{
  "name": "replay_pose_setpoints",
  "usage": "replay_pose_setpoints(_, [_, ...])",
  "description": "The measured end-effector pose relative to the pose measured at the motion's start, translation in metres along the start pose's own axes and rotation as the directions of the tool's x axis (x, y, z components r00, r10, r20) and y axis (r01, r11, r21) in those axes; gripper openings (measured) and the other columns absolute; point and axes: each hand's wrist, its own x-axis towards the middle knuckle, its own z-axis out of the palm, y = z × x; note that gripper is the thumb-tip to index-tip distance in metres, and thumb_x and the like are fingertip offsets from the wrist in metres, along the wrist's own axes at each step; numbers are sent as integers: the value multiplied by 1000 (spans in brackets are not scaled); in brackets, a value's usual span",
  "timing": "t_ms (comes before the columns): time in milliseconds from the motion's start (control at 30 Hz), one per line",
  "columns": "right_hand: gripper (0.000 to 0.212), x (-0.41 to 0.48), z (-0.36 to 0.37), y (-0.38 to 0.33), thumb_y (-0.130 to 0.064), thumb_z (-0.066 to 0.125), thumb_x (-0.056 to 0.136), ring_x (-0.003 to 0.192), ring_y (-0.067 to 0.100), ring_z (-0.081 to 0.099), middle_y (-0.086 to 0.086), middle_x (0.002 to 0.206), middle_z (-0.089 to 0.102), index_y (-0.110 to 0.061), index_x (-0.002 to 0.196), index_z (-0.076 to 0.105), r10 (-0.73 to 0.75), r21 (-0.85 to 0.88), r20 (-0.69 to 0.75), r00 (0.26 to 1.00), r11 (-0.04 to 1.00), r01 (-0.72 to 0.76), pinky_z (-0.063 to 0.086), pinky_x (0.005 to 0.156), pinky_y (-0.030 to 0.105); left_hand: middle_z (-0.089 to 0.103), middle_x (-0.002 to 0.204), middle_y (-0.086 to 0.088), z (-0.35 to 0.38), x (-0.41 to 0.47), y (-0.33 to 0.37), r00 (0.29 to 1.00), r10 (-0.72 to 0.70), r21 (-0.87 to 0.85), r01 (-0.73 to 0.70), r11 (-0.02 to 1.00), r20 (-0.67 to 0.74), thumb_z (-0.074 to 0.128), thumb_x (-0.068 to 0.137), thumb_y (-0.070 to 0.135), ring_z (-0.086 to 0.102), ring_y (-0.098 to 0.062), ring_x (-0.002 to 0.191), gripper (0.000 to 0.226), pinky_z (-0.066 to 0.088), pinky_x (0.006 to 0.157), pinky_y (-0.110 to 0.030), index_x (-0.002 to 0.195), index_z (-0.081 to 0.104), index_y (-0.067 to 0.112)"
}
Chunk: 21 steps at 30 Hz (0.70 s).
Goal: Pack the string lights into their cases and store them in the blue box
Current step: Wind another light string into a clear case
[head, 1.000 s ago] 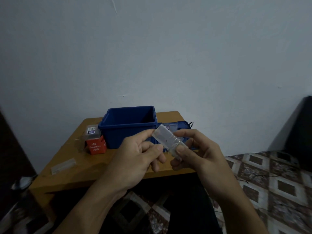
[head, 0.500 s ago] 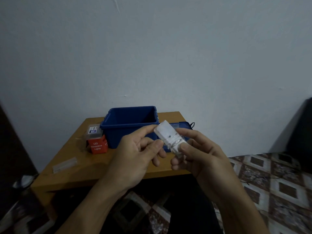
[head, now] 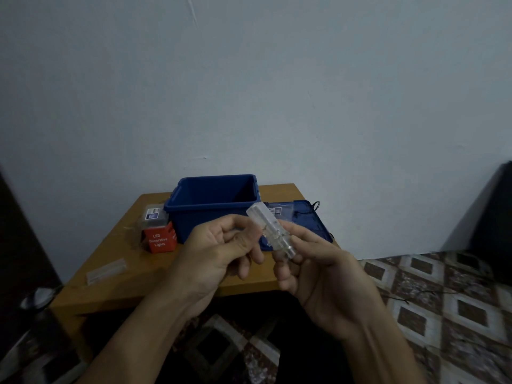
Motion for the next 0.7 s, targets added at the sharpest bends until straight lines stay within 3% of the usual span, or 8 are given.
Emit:
replay_pose_setpoints(133, [35, 2, 1, 5, -7, 53, 87, 50, 19, 58, 14, 72, 60, 2, 117, 69, 59, 59, 5, 998, 996, -59, 55, 46, 27, 61, 66, -7, -2, 1, -2, 998, -59, -33, 59, 998, 4, 74, 72, 36, 44, -12, 47, 33, 34, 50, -23, 92, 69, 10])
replay_pose_setpoints(300, [30, 1, 5, 7, -8, 52, 89, 51, 21, 59, 17, 74, 59, -2, 106, 77, 118, 93, 25, 993, 988, -120, 56, 47, 29, 50, 78, -6, -5, 0, -10, 997, -69, -93, 70, 993, 13, 84, 70, 44, 40, -11, 56, 65, 33, 49, -21, 117, 66, 2])
replay_pose_setpoints(367, [28, 0, 7, 7, -11, 52, 93, 56, 25, 60, 20, 78, 62, -2, 111, 72, 105, -20, 0, 995, 994, -105, 56, 51, 32, 54, 80, -8, -6, 0, -13, 999, -52, -116, 53, 992, 18, 82, 69, 46, 46, -19, 64, 68, 39, 57, -29, 114, 63, -1])
replay_pose_setpoints(433, [24, 0, 7, 10, -14, 50, 100, 64, 28, 64, 19, 85, 69, -8, 110, 71, 31, -239, -69, 997, 970, -46, 57, 60, 37, 63, 85, -10, -5, 0, -15, 999, -42, -136, 44, 990, 16, 81, 71, 44, 54, -23, 72, 57, 42, 63, -34, 107, 64, 3])
replay_pose_setpoints(533, [32, 1, 5, 17, -27, 46, 105, 78, 19, 69, 2, 85, 74, -24, 91, 75, -231, -653, -163, 959, 754, 70, 58, 74, 35, 65, 88, -13, -3, 1, -17, 997, -46, -139, 38, 990, -55, 81, 71, 38, 58, -18, 69, 47, 44, 53, -26, 100, 66, 5])
replay_pose_setpoints(600, [39, 2, 6, 21, -39, 44, 104, 80, 19, 68, 2, 84, 72, -21, 88, 74, -331, -737, -112, 937, 660, 146, 56, 70, 31, 64, 83, -14, -2, 1, -19, 994, -30, -81, 21, 996, -105, 78, 69, 41, 57, -20, 67, 44, 45, 52, -28, 94, 68, 6])
replay_pose_setpoints(700, [37, 4, 11, 28, -49, 48, 99, 79, 27, 70, 6, 85, 73, -20, 95, 71, -361, -723, -32, 932, 652, 227, 59, 72, 45, 68, 84, -20, -6, -1, -19, 989, 13, 25, -9, 1000, -148, 78, 68, 44, 60, -27, 68, 40, 49, 53, -31, 89, 73, 10])
